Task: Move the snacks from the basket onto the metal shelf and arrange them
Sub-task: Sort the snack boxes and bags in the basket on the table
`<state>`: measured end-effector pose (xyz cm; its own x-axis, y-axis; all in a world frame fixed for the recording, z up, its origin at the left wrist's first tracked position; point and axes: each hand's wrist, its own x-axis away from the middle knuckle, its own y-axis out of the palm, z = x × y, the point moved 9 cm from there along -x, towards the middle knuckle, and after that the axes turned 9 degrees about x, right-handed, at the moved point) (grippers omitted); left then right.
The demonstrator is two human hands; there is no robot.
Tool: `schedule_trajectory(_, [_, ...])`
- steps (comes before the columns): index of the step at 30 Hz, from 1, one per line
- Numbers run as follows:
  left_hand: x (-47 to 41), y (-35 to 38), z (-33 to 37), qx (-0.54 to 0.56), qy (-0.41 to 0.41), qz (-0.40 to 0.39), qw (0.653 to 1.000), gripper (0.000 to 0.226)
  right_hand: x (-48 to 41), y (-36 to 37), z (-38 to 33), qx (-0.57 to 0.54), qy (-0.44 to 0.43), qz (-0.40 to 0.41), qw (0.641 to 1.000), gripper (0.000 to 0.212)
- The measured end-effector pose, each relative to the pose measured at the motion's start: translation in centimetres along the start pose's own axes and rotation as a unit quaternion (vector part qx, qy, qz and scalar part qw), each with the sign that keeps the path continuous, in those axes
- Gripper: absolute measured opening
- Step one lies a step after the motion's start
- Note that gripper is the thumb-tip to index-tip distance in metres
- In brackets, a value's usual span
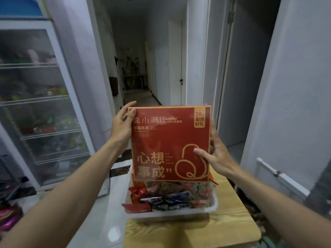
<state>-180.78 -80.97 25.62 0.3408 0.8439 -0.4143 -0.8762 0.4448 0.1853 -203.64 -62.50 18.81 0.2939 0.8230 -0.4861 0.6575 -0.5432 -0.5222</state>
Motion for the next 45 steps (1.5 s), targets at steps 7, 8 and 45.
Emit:
schedule_trajectory(7, [5.5,2.7,-0.2,-0.06,-0.024,-0.169,0.984,0.102,2.0,-3.5,-2.7,0.013,0.016,0.037,0.999,0.077])
schedule_trajectory(8, [6.3,3.0,-0.5,-0.08,-0.017,-0.197,0.977,0.105,2.1,-4.0,-3.0,0.014,0.023,0.044,0.999,0.074])
schedule_trajectory(45, [21.4,33.0,10.3,0.043,0.109,-0.491,0.863,0.091,27.2,-32.9,-14.9,0.22,0.094,0.197,0.951,0.094])
